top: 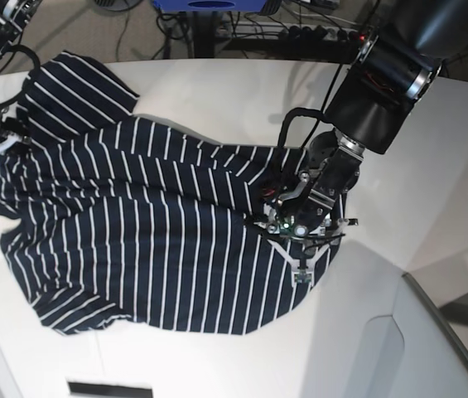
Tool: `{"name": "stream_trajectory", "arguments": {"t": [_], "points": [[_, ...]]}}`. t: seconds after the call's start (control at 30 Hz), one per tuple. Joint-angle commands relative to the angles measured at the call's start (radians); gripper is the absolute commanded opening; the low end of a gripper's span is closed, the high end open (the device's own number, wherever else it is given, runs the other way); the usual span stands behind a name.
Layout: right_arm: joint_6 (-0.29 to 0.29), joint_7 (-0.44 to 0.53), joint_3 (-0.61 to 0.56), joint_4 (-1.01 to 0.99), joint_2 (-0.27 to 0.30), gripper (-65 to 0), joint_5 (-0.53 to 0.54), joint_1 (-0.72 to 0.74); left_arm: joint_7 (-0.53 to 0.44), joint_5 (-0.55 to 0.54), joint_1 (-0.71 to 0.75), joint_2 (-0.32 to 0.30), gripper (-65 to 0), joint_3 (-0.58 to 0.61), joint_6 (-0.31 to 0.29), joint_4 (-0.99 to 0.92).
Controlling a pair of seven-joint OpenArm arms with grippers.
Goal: Layout the t-shirt on the table in an organized manner, then fold the t-shirt properly
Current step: 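Pull the gripped shirt fabric with the left gripper away from the right gripper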
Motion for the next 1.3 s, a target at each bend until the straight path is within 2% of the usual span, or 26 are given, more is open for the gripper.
{"name": "stream_trajectory", "arguments": {"t": [0.0,0.27,0.33,0.4,0.5,0.57,0.87,1.03,1.07,1.13,1.27], "points": [[0.001,-0.004,0.001,0.009,0.016,-65.0,-0.007,0.007,-0.016,0.016,-0.027,-0.005,-33.1,-0.004,0.01,0.014],[0.001,-0.004,0.0,0.009,0.016,-65.0,-0.007,0.008,-0.025,0.016,-0.033,-0.014,-33.1,-0.004,0.01,-0.049],[0.001,-0.004,-0.002,0.009,0.014,-65.0,-0.007,0.008,-0.025,0.016,-0.033,-0.014,-34.9,-0.004,0.01,-0.047],[0.001,-0.004,-0.002,0.009,0.014,-65.0,-0.007,0.008,-0.025,0.016,-0.033,-0.014,-42.0,-0.005,0.01,-0.047],[0.001,-0.004,-0.002,0.009,0.014,-65.0,-0.007,0.008,-0.025,0.016,-0.035,-0.014,-58.7,-0.005,0.01,-0.047],[0.001,-0.004,-0.002,0.009,0.014,-65.0,-0.007,0.008,-0.025,0.016,-0.035,-0.014,-65.0,-0.007,0.01,-0.047],[0.001,-0.004,-0.002,0.009,0.014,-65.0,-0.007,0.008,-0.023,0.016,-0.033,-0.019,-65.0,-0.007,0.01,-0.004],[0.001,-0.004,-0.005,0.014,0.019,-65.0,-0.007,0.008,-0.016,0.006,-0.006,-0.094,-65.0,-0.009,0.01,0.174],[0.001,-0.004,-0.005,0.014,0.02,-65.0,-0.007,0.008,-0.016,0.006,0.0,-0.112,-65.0,-0.01,0.004,0.203],[0.001,-0.004,-0.006,0.018,0.023,-65.0,-0.007,0.008,-0.016,0.006,0.014,-0.138,-65.0,-0.035,-0.045,0.266],[0.001,-0.015,-0.006,0.114,0.029,-65.0,-0.008,0.002,0.026,0.008,0.068,-0.16,-65.0,-0.148,-0.215,0.382]]}}
